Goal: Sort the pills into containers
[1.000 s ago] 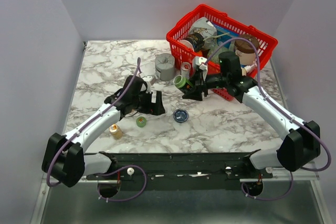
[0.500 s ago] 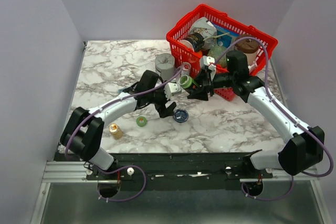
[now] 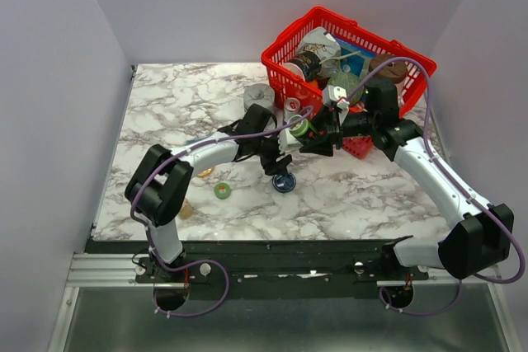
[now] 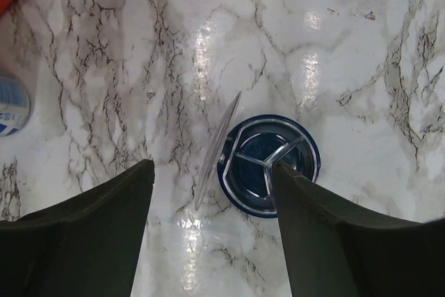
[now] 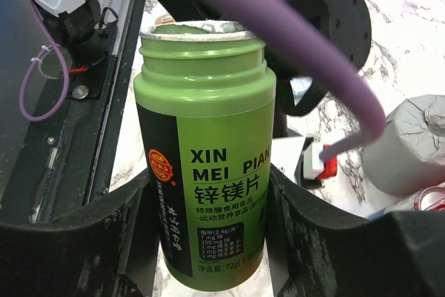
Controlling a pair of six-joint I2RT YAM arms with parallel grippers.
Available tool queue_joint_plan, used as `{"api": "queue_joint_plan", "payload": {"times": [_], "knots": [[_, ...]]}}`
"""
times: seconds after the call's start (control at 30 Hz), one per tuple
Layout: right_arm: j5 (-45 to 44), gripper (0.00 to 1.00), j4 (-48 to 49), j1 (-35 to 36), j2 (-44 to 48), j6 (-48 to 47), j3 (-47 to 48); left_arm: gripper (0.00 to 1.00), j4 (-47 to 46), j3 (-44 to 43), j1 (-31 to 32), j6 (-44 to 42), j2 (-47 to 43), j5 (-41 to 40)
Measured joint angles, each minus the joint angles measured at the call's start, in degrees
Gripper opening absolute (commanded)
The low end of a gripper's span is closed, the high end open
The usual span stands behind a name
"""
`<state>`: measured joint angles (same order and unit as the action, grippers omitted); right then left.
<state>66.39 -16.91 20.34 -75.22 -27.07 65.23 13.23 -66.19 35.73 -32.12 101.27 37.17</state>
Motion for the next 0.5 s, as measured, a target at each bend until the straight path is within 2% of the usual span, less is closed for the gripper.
{"api": "queue_joint_plan", "payload": {"times": [0.13,0.17,0.23,0.27,0.37,0.5], "knots": [[0.7,0.11,0.0,-0.3,0.0,0.0,0.0,0.47,0.3,-0.9,0.3,0.2,2.1,0.2],[0.8,0.11,0.0,-0.4,0.0,0.0,0.0,0.39,0.4,-0.9,0.4,0.5,2.6,0.2],[1.0,0.11,0.0,-0.6,0.0,0.0,0.0,0.31,0.7,-1.0,0.4,0.8,3.1,0.2],[1.1,0.11,0.0,-0.6,0.0,0.0,0.0,0.22,0.7,-1.0,0.5,0.7,3.3,0.2],[1.3,0.11,0.0,-0.8,0.0,0.0,0.0,0.06,0.7,-1.1,0.7,1.8,3.5,-0.5],[1.7,0.11,0.0,-1.1,0.0,0.0,0.0,0.00,-1.0,-0.7,0.9,4.4,3.3,-2.9]]}}
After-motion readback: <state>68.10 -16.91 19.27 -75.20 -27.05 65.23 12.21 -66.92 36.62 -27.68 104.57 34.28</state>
